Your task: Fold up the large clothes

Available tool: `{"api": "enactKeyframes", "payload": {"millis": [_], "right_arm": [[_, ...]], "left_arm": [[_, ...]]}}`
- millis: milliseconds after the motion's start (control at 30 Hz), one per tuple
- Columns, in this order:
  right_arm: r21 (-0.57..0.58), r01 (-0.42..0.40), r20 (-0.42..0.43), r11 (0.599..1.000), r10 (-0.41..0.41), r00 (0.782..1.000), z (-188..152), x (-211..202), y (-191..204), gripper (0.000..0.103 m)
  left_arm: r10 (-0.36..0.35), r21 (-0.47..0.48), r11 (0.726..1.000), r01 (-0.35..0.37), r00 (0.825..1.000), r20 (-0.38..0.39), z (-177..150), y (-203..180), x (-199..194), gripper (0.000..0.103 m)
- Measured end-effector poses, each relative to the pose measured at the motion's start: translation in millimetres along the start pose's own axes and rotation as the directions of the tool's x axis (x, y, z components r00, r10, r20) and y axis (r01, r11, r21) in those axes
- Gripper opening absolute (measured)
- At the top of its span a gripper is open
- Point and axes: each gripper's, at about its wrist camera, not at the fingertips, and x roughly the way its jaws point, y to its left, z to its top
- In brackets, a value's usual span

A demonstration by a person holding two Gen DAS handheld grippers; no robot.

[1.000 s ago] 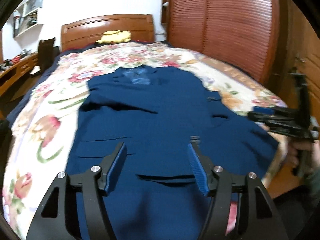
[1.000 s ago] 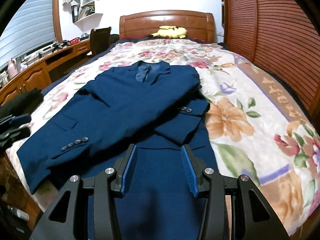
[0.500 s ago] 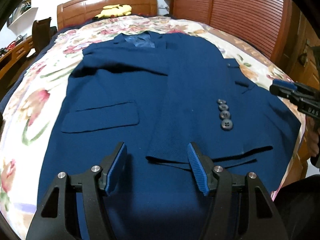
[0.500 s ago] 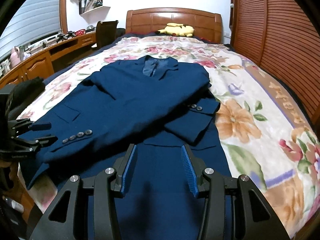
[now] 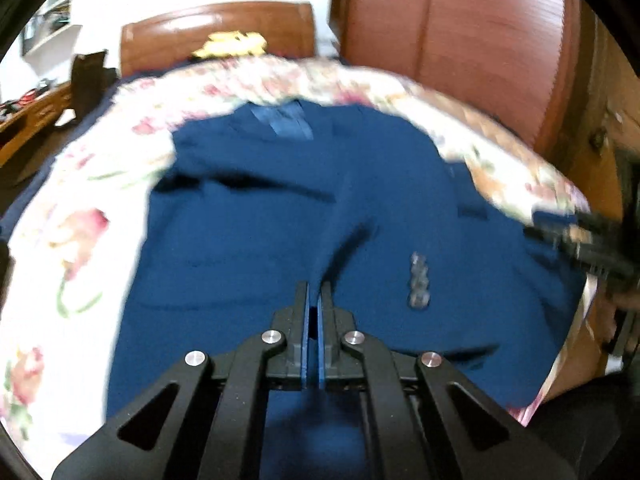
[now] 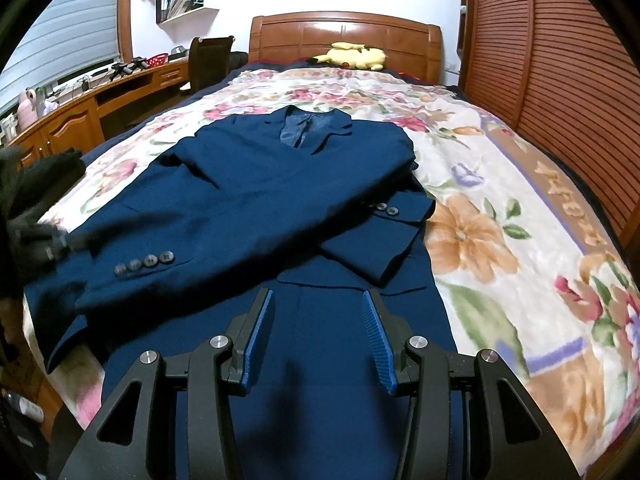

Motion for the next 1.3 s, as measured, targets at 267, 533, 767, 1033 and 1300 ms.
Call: {"api": "enactKeyframes", "payload": {"millis": [267,533,767,1033,1300], "right_arm": [[0.003,0.000,-0.003,1.000,0.000,1.000,-1,0,-4,0.047],[-0.004,-0.001,-0.007,1.000,0.001,1.000,-1,3,-4,0.047],[-0.023,-0.004,-0.016,1.000,0.004,1.000,-2,5,-2,0.047],[-0.033,-0.001,-0.045,0.999,0.000,0.999,-4,12,0,0.047],[-0.044,-0.018,-0.113,0.999,0.013,0.994,-6,29,5,0.047]], "left_arm": [[0.088,-0.038,0.996,-0.087,0.996,0.033,21,29,-22,0.015],[0.126,-0.048,0.991,-0.122,0.989,0.076,-5,52,-38,0.077],[0.164,-0.049,0.986,-0.161,0.984,0.066,-34,63,-46,0.077],[0.205,-0.037,0.978,-0.204,0.978,0.036,-59,76,-46,0.077],[0.217,-0.047,0.975,-0.217,0.976,0.000,-73,88,-37,0.077]]}}
